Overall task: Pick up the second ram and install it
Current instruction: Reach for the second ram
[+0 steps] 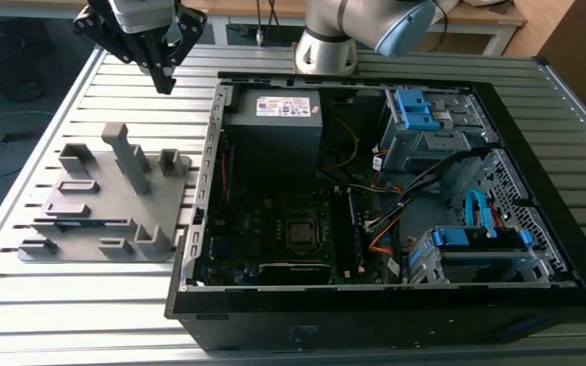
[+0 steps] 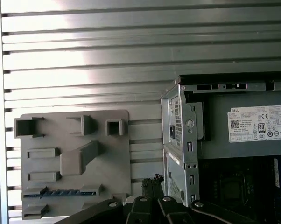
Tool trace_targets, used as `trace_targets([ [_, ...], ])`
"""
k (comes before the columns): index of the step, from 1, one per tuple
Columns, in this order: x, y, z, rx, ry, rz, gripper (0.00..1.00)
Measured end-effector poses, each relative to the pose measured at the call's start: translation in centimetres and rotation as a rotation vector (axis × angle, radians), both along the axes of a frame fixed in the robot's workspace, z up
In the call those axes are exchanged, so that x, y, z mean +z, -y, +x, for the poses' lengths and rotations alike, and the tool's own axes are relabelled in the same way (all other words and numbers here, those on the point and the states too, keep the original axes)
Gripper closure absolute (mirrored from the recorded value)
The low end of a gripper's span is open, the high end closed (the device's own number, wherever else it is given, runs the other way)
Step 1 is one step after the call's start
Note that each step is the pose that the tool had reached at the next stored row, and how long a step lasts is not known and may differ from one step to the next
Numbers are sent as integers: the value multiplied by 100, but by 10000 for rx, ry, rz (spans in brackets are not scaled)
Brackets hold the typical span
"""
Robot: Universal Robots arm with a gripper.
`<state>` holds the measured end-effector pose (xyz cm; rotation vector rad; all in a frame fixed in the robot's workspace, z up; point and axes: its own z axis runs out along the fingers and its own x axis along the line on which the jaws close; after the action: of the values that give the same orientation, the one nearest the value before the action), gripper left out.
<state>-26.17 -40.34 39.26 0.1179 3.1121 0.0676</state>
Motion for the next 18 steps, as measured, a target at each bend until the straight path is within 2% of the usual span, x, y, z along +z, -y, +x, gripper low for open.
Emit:
trace_targets([
  [18,-6,40,-221,-1,0,0,90],
])
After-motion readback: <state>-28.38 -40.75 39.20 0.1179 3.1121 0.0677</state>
